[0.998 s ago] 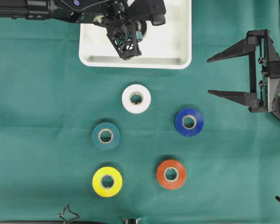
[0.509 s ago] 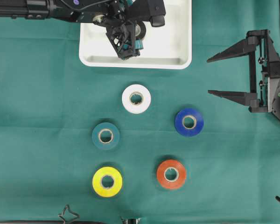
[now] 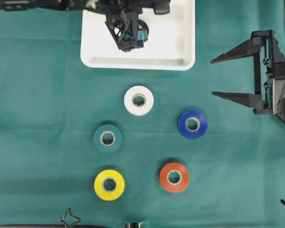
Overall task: Pick up the tape from a random location and place it into the white case.
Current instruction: 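Open the left gripper to release the black roll in the tray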
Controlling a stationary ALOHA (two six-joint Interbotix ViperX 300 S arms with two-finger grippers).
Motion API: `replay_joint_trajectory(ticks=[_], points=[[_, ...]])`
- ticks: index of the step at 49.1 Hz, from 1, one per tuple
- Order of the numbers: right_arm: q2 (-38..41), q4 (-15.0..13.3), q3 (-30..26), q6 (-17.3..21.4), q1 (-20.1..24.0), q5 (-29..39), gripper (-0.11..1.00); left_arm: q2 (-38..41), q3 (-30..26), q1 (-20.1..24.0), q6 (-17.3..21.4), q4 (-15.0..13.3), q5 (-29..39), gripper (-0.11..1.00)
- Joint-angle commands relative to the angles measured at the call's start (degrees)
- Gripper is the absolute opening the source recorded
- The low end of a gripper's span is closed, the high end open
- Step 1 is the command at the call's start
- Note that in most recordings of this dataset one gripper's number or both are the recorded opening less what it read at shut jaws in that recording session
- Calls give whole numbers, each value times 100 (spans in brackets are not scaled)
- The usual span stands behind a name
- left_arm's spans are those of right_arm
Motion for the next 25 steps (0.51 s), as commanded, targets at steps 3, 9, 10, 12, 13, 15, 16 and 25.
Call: replay_joint_trajectory(ticks=[3,9,10,12,13,15,16,25], points=[[-9,-9,-167,0,9,-18,93,-422,-343,-53,-9,-9,343,98],[-9,-9,-176,0,9,0,93,-501,-510,-62,-9,-9,729,98],[-18,-9,-185,0,9,9,93,-510,-527,-62,-9,-9,773,98],[-18,-9,-193,0,9,18,93,-519,-545,-62,-9,-9,826,98],[-18,0,-202,0,9,18,93,-527,-554,-62,-9,0,844,98],[-18,-9,-202,0,9,18,93,-536,-545,-62,-9,0,844,98],[-18,-9,-202,0,9,18,93,-536,-536,-53,-9,-9,844,98],[-18,-9,-202,0,9,18,93,-571,-475,-132,-18,-9,844,98]])
